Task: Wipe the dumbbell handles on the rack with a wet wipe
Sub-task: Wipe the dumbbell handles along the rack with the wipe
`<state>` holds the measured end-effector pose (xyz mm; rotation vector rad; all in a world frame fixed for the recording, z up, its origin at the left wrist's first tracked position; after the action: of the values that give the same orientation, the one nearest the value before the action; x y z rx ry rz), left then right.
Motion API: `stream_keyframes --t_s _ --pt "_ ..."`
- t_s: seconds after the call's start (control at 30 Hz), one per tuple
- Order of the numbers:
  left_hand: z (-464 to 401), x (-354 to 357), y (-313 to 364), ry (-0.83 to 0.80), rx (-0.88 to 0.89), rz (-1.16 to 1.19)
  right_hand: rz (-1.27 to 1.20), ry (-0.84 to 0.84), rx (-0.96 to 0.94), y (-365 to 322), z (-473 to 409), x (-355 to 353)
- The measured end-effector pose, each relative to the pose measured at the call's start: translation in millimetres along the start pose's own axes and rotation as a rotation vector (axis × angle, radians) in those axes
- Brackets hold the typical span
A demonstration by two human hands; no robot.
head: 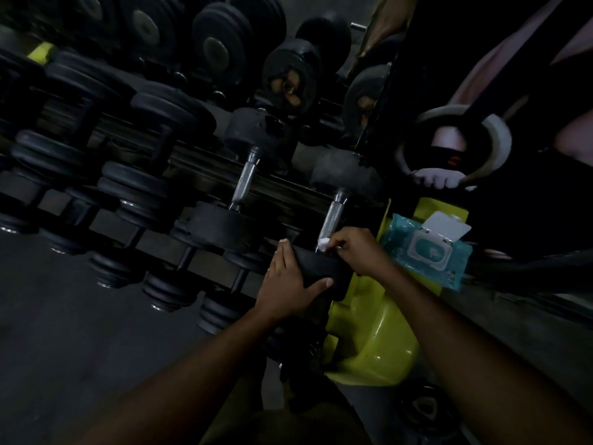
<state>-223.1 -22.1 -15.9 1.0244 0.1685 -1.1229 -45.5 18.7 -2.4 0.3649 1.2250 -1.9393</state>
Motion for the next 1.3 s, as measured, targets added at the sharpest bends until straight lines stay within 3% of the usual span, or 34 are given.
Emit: stream_keyframes --t_s 0.17,0.37,0.53,0.73,0.93,1.07,1.13,1.3 --pt "1 -1 2 0.007 0.0 0.011 -0.275 0.175 0.16 13 -1 -1" --pt "1 -1 2 0.016 0.004 0.018 -0.296 0.062 0.178 20 -2 8" --pt "1 -2 2 0.016 0.0 0.021 -0.521 0.32 0.248 21 -1 -3" --pt "1 -3 3 0.017 0.002 0.018 -0.489 0.141 0.277 28 -2 12" --pt "1 -2 2 0.014 0.001 0.023 -0.755 0.393 0.241 24 -1 4" --pt "1 -2 2 0.015 0.006 0.016 -0.698 0.222 0.219 24 -2 19" --pt "0 -1 2 0.02 0.009 0.017 -0.715 0.215 0.186 23 -3 17" --pt "-2 0 0 0.015 0.001 0.02 -0.653 0.528 0.196 20 -7 -8"
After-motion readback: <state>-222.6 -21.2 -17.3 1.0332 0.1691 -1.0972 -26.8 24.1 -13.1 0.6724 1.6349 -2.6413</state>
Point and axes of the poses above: each hand's wrist, its own z-axis away from the middle knuckle, its own x-axis out of the palm, y = z × x, the point moved 6 cm from there along -z, towards the middle knuckle, and after that the axes turned 10 degrees about -y, right-handed, at the moved point
